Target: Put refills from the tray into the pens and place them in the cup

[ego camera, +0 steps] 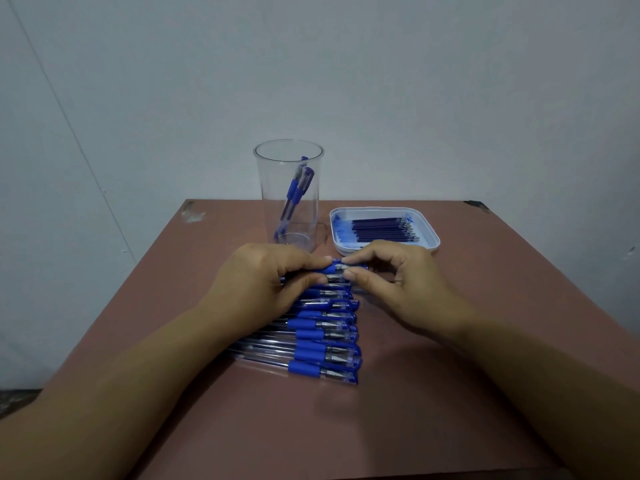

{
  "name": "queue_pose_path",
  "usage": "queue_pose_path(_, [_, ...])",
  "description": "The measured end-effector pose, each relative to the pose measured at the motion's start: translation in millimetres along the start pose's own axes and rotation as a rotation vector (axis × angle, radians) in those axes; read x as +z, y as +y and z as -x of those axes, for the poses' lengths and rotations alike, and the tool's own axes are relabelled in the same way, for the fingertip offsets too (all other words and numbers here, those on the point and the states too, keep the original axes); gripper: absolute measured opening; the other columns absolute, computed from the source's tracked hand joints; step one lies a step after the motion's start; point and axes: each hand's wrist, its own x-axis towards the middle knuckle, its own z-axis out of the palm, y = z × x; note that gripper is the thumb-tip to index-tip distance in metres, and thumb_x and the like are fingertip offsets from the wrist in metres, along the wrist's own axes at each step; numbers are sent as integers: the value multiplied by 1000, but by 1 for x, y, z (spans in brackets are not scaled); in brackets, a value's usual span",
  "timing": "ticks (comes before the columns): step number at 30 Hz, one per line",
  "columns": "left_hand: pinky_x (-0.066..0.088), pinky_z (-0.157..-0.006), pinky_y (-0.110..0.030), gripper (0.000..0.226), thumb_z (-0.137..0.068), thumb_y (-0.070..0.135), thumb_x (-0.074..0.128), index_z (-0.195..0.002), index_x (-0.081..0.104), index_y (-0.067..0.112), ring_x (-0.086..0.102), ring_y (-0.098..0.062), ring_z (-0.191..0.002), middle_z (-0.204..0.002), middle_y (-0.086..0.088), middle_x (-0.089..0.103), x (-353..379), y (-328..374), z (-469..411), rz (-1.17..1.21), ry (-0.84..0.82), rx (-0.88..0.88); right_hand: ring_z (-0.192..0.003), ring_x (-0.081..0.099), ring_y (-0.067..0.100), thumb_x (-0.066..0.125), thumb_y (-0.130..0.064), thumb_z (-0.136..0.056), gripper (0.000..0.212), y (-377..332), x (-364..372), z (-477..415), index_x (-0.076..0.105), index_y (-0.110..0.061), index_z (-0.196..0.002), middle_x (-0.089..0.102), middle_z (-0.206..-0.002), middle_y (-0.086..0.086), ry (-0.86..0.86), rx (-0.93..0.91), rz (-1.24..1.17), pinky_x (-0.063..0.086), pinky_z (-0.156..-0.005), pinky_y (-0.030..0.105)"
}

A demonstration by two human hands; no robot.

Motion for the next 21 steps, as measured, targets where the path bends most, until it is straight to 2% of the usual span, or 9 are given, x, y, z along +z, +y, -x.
queue_pose_path(2, [54, -72, -17, 27, -85, 33, 73, -108, 75, 19, 68, 0, -82, -93, 9, 75, 0, 6, -4, 45, 40, -46, -82, 68, 9, 69, -25, -85, 10, -5, 1, -3, 68, -31, -92, 71, -86, -11, 30, 34, -86, 59, -74, 34])
queue_pose_path(5, [51, -79, -9, 31, -83, 31, 70, -111, 73, 19, 64, 5, -89, -97, 14, 70, 2, 18, -10, 92, 96, -104, -84, 69, 20, 70, -27, -79, 13, -12, 2, -8, 67, -26, -91, 72, -88, 3, 83, 127, -359, 58, -72, 32])
queue_pose_path(6, [49, -80, -8, 34, -82, 33, 69, -113, 72, 19, 62, 9, -89, -98, 15, 69, 2, 20, -10, 95, 99, -113, -84, 70, 22, 70, -26, -78, 15, -13, 2, -10, 67, -25, -92, 72, -89, 6, 91, 159, -425, 59, -71, 32])
queue_pose_path(8, [45, -84, -6, 44, -80, 38, 71, -120, 68, 19, 57, 14, -91, -103, 14, 66, -1, 19, -9, 69, 111, -122, -79, 71, 15, 69, -14, -82, 15, -16, -2, -14, 66, -19, -95, 74, -83, 2, 139, 171, -482, 58, -70, 26])
queue_pose_path(11, [44, -88, -15, 66, -74, 48, 73, -132, 56, 23, 52, -1, -102, -116, 12, 55, -19, 11, -12, -33, 190, -195, -72, 65, 7, 64, -1, -88, 19, -27, -21, -27, 61, -18, -97, 70, -73, -5, 297, 97, -433, 55, -72, 20])
queue_pose_path(14, [50, -89, -34, 82, -70, 46, 81, -141, 44, 26, 48, -13, -112, -130, 1, 50, -36, -4, -24, -153, 256, -304, -71, 62, 12, 63, -2, -90, 24, -42, -45, -44, 51, -21, -97, 66, -74, 1, 429, 32, -391, 55, -80, 27])
queue_pose_path(16, [50, -94, -43, 90, -68, 45, 84, -144, 39, 26, 47, -17, -118, -138, -2, 46, -41, -13, -35, -191, 233, -342, -71, 60, 13, 62, -3, -91, 27, -50, -56, -58, 44, -22, -96, 65, -76, 4, 488, -5, -381, 54, -84, 30])
queue_pose_path(19, [45, -104, -47, 97, -66, 44, 86, -147, 34, 26, 41, -20, -131, -147, -3, 37, -41, -26, -47, -197, 143, -339, -74, 56, 19, 64, -7, -91, 30, -56, -62, -79, 40, -25, -96, 63, -78, 5, 539, -62, -322, 52, -81, 33])
queue_pose_path(21, [39, -110, -43, 99, -66, 43, 87, -148, 34, 26, 35, -20, -138, -153, -3, 32, -38, -32, -50, -197, 83, -334, -71, 54, 16, 65, -10, -90, 31, -53, -60, -94, 39, -26, -96, 63, -77, 3, 542, -80, -261, 48, -72, 28])
